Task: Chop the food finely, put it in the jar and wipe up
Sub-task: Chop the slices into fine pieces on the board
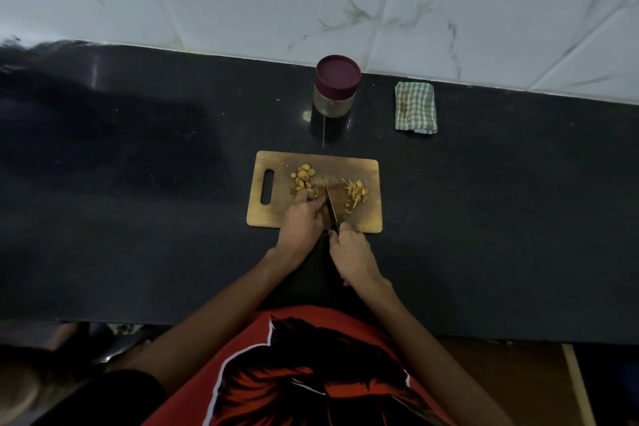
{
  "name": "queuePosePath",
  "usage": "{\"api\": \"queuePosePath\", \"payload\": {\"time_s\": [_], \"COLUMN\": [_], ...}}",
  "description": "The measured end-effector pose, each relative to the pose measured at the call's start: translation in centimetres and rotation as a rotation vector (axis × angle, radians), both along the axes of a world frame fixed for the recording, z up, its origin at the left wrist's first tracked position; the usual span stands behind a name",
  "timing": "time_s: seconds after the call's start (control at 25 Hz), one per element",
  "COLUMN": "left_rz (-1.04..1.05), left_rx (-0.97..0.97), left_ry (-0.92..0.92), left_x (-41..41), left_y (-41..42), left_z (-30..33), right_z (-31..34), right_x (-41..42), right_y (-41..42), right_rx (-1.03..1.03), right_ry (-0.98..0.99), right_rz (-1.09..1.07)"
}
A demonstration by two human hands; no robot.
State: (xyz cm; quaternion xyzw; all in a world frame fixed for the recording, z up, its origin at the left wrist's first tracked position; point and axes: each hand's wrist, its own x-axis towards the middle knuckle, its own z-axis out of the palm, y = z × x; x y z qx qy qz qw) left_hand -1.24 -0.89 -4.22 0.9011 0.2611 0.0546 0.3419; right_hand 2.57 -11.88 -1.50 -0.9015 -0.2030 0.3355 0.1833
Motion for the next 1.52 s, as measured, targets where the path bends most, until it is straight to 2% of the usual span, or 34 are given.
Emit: {"api": "queuePosePath", "payload": {"time_s": [0.56,1.04,1.28,1.52], "left_rz": [-0.007,-0.137,-0.222,-0.216], "left_rx": [-0.017,0.246,0.333,0.358], "left_ry": [0.037,0.255,0.288,0.27], "left_x": [0.3,1.0,1.2,1.0], "left_y": [0.2,0.1,-0.1,0.0], "left_z": [-0.3,0.5,1.1,0.7], "right_z": [-1.1,0.1,0.2,0.3], "right_x": [-0.4,-1.4,-1.6,0.7], "right_y": [0.7,1.1,1.2,0.5], "right_rx": [-0.114,-0.143,-0.171,-0.098], "right_ry": [-0.049,-0.163,-0.183,-0.127], "right_rz": [0.039,0.082,0.078,-0.09]}}
